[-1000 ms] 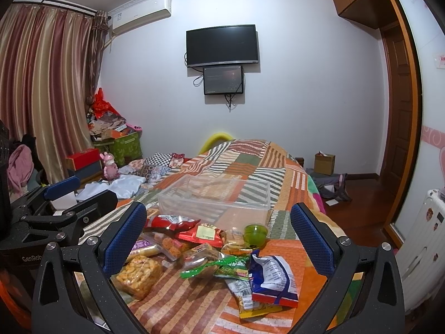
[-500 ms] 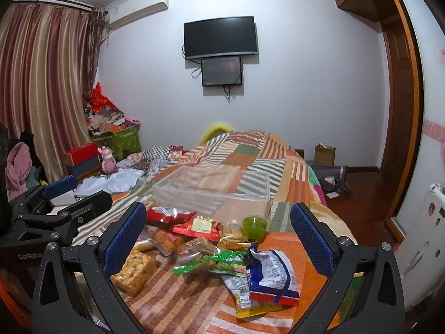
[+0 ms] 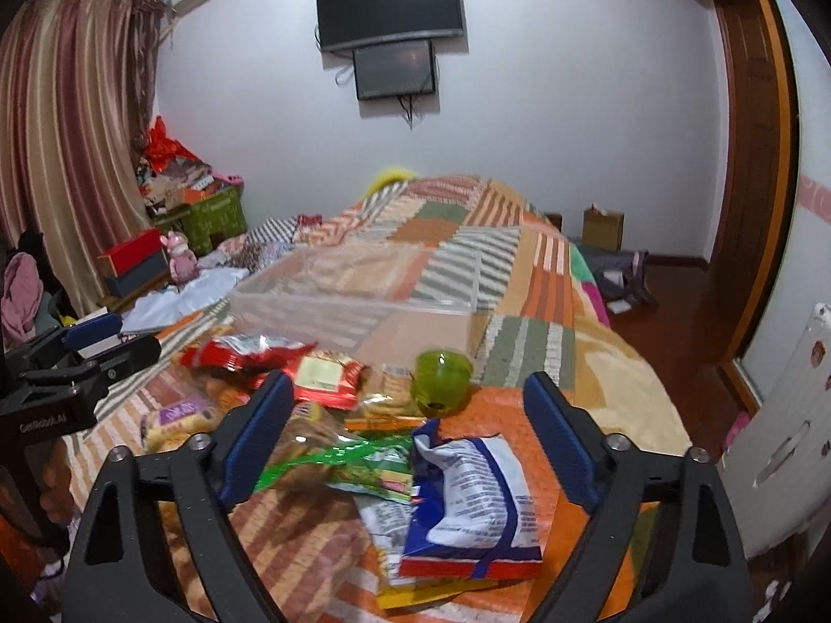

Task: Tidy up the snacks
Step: 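Grasp the brown cake bar with the left tool while the right tool grasps the white blue-striped bag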

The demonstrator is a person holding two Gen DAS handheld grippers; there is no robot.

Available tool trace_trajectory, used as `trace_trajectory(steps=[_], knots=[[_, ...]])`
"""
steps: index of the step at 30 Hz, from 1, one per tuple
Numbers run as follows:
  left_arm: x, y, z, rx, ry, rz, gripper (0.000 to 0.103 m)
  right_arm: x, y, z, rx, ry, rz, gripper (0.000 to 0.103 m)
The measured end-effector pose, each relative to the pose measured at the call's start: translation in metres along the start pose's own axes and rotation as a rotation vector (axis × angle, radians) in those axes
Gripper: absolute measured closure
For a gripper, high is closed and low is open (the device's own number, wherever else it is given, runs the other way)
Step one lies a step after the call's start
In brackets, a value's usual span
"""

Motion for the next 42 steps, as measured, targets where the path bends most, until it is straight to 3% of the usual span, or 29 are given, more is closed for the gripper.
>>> trace_trajectory(steps=[12,27,30,34,39,42], knots=[[-0.003,-0.01,0.041,-0.087,0.055,0.007,0.016,0.023,0.027,0.021,-0.141,-0.003,-0.005,0.042],[-0.061,-0.005,0.055,-0.123,-0.03,-0.124,0.017,0.041,0.049,0.041,-0.248,-0.019,0.036,0.044],[-0.071,-0.006,0.061,-0.134,-0.028,-0.144,0.021,0.04,0.051,0.045,-0.259,-0.025,0.032,0.045],[-0.082,0.001,0.076,-0.189,-0.014,-0.179,0.034,0.04,0.054,0.049,-0.272,-0.038,0.045,0.045],[-0.09,0.013,0.085,-0.214,0.021,-0.222,0.04,0.04,0.057,0.052,-0.286,-0.067,0.069,0.045],[-0.091,0.018,0.088,-0.23,0.054,-0.248,0.052,0.038,0.057,0.053,-0.288,-0.082,0.077,0.05]])
Point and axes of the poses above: each gripper's, at about its wrist camera, not at the fingertips, and z roughly the way its jaws point, x to its right, y to its underside, the point moved 6 cm from there along z, roughly the way its jaws point, and after that the axes turned 10 degrees about y, right-handed, at the moved point
